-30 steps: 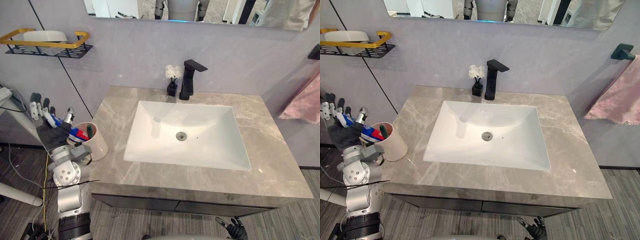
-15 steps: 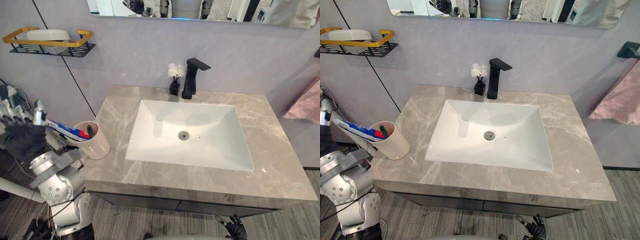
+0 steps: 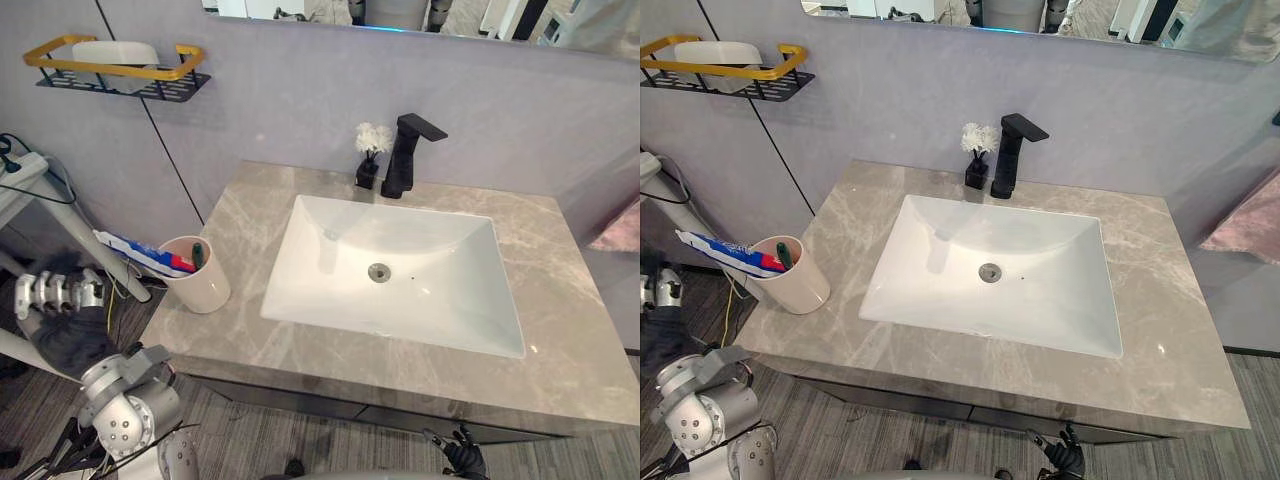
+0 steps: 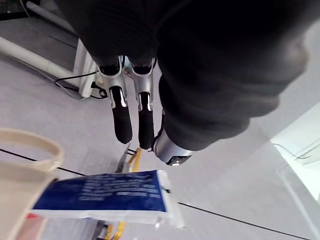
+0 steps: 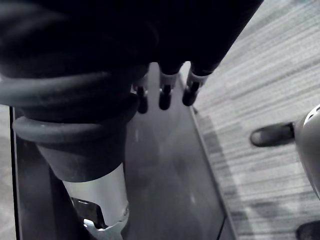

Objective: Organize washtable

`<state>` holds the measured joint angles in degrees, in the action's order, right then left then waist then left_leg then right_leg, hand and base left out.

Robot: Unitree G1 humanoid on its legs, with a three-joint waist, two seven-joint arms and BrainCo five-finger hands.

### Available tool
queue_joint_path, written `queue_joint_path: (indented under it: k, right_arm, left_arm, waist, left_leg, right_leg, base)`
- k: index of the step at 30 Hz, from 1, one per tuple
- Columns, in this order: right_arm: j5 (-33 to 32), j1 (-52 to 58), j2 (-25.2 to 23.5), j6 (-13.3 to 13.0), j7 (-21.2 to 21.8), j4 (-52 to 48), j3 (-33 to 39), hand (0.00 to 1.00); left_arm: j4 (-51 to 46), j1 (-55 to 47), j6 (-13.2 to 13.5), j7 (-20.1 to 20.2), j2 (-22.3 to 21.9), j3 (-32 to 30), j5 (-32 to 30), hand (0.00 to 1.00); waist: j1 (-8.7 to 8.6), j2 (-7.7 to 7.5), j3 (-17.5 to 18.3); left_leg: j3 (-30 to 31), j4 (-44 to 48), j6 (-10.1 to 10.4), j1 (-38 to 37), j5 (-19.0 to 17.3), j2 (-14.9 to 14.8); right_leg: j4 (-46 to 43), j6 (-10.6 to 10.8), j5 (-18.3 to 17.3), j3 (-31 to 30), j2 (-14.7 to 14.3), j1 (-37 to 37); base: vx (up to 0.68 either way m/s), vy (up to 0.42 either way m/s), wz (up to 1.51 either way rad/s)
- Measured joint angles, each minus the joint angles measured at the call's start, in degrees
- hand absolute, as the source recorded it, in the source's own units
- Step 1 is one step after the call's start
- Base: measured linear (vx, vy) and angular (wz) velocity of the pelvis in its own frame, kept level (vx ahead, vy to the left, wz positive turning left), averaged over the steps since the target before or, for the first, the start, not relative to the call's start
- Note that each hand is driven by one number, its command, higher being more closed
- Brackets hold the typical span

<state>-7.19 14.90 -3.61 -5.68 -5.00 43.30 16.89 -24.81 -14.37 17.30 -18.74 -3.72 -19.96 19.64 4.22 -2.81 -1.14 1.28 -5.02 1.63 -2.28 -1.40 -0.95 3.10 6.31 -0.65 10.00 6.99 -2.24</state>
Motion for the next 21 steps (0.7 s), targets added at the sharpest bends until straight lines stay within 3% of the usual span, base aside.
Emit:
queue_joint_path:
  k: [12,21]
  right_arm:
    - [0.06,0.59,0.07,1.09,-0.3,-2.12,-1.23,0.0]
    - [0.12,0.76,0.07,1.09,-0.28,-2.12,-1.13,0.0]
  left_arm:
    - [12.33,-0.08,-3.03,2.58,0.28,5.92,0.07,1.0]
    - [15.46,1.22,-3.13,3.42,0.24,6.99,-0.05,1.0]
  waist:
    - [0.04,-0.05,0.0]
    - [0.05,0.1,0.07]
  left_leg:
    - [-1.43,1.27,-0.21,0.72,-1.02,-0.38]
    - [-2.14,1.99,0.19,0.99,-1.51,-0.52]
  right_leg:
    - [-0.03,-0.04,-0.04,-0.75,-0.22,0.53]
    - [0.01,-0.04,-0.04,-1.04,-0.35,0.66]
  base:
    - [-0.03,-0.008,-0.03]
    - [-0.01,-0.002,-0.01]
